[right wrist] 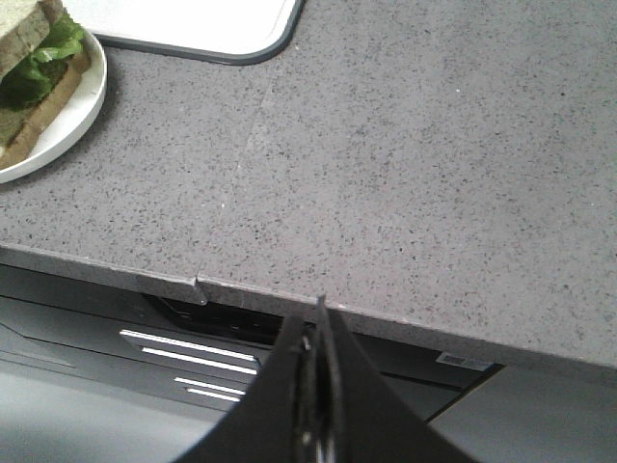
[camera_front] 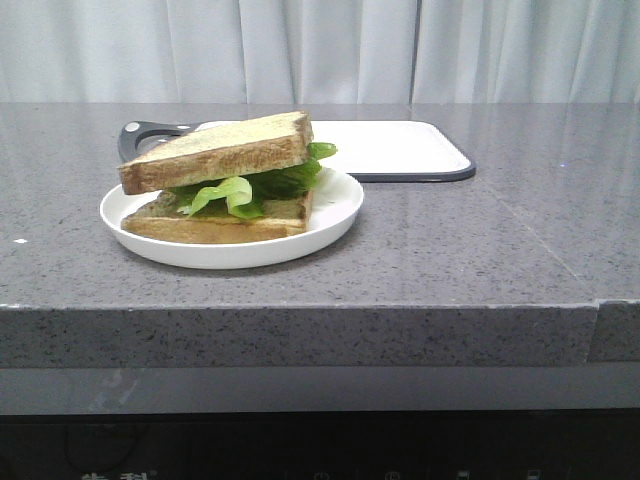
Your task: Left arm grabs bread, right arm adds lettuce
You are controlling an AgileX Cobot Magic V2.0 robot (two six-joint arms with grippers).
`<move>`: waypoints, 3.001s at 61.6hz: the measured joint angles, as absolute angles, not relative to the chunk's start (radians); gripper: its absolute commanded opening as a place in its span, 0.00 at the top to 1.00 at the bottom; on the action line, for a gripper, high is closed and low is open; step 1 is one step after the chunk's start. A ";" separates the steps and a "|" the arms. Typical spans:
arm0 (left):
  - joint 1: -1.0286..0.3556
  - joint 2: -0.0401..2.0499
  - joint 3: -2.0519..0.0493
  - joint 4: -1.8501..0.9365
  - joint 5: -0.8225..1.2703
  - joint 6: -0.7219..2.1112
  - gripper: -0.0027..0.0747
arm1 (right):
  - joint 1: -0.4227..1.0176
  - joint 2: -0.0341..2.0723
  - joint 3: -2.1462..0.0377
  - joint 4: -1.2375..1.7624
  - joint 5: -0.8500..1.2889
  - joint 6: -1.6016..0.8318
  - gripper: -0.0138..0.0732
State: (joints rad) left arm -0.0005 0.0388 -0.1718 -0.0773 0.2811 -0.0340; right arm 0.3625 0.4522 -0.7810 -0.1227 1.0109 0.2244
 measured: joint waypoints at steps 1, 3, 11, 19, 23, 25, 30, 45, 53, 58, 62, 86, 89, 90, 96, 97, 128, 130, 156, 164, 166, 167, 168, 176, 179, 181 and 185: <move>-0.001 0.035 -0.160 -0.075 0.268 -0.036 0.99 | 0.362 0.452 -0.781 -0.123 1.011 0.224 0.98; -0.001 0.024 -0.132 -0.068 0.238 -0.038 0.99 | 0.362 0.452 -0.781 -0.123 1.011 0.224 0.98; -0.005 -0.003 -0.036 -0.047 0.128 -0.042 0.99 | 0.362 0.452 -0.781 -0.123 1.011 0.224 0.98; -0.009 -0.003 0.006 -0.038 0.034 -0.044 0.99 | 0.362 0.452 -0.781 -0.123 1.011 0.224 0.98; -0.009 -0.003 0.006 -0.036 0.007 -0.044 0.99 | 0.362 0.452 -0.779 -0.123 1.011 0.224 0.98; -0.009 -0.003 0.006 -0.036 0.000 -0.044 0.99 | 0.362 0.452 -0.779 -0.123 1.011 0.224 0.98; -0.009 -0.003 0.006 -0.036 0.000 -0.044 0.99 | 0.362 0.452 -0.779 -0.123 1.011 0.224 0.98; -0.009 -0.003 0.006 0.000 0.000 -0.044 0.99 | 0.362 0.452 -0.779 -0.123 1.011 0.224 0.98; -0.009 -0.003 0.006 0.000 0.000 -0.044 0.99 | 0.362 0.452 -0.779 -0.123 1.011 0.224 0.98; -0.009 -0.003 0.006 0.000 0.000 -0.044 0.99 | 0.362 0.452 -0.779 -0.123 1.011 0.224 0.98; -0.009 -0.003 0.006 0.000 0.000 -0.044 0.99 | 0.362 0.452 -0.779 -0.123 1.011 0.224 0.98; -0.009 -0.003 0.006 0.000 0.000 -0.044 0.99 | 0.362 0.452 -0.779 -0.123 1.011 0.224 0.98; -0.009 -0.003 0.006 0.000 0.000 -0.044 0.99 | 0.362 0.452 -0.779 -0.123 1.011 0.224 0.98; -0.009 -0.003 0.006 0.000 0.000 -0.044 0.99 | 0.362 0.452 -0.779 -0.123 1.011 0.224 0.98; -0.009 -0.003 0.006 0.000 0.000 -0.044 0.99 | 0.362 0.452 -0.779 -0.123 1.011 0.224 0.98; -0.009 -0.003 0.006 0.000 0.000 -0.044 0.99 | 0.362 0.452 -0.779 -0.123 1.011 0.224 0.98; -0.009 -0.003 0.006 0.000 0.000 -0.044 0.99 | 0.219 0.236 -0.443 -0.153 0.640 0.224 0.98; -0.009 -0.003 0.006 0.000 0.000 -0.044 0.99 | 0.198 0.213 -0.393 -0.153 0.600 0.224 0.98; -0.009 -0.003 0.006 0.000 0.000 -0.044 0.99 | 0.074 0.018 0.013 -0.077 0.141 0.224 0.98; -0.009 -0.003 0.006 0.000 -0.007 -0.044 0.99 | 0.075 -0.008 0.026 -0.077 0.090 0.224 0.98; -0.009 -0.003 0.006 0.000 -0.008 -0.044 0.99 | 0.075 -0.008 0.026 -0.077 0.084 0.224 0.98; -0.009 -0.003 0.006 0.000 -0.008 -0.044 0.99 | 0.075 -0.008 0.026 -0.077 0.082 0.224 0.98; -0.009 -0.003 0.006 0.000 -0.008 -0.044 0.99 | 0.075 -0.008 0.026 -0.077 0.083 0.224 0.98; -0.009 -0.003 0.006 0.000 -0.008 -0.044 0.99 | 0.075 -0.010 0.026 -0.077 0.083 0.224 0.98; -0.009 -0.003 0.006 0.000 -0.008 -0.044 0.99 | 0.075 -0.010 0.026 -0.077 0.083 0.224 0.98; -0.009 -0.003 0.006 0.000 -0.008 -0.044 0.99 | 0.075 -0.010 0.026 -0.077 0.083 0.224 0.98; -0.009 -0.003 0.006 0.000 -0.008 -0.044 0.99 | 0.075 -0.010 0.026 -0.077 0.083 0.224 0.98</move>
State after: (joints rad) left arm -0.0090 -0.0030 0.0060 0.0000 -0.0075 -0.0444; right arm 0.0753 -0.0101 0.0258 -0.0774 0.0828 0.2244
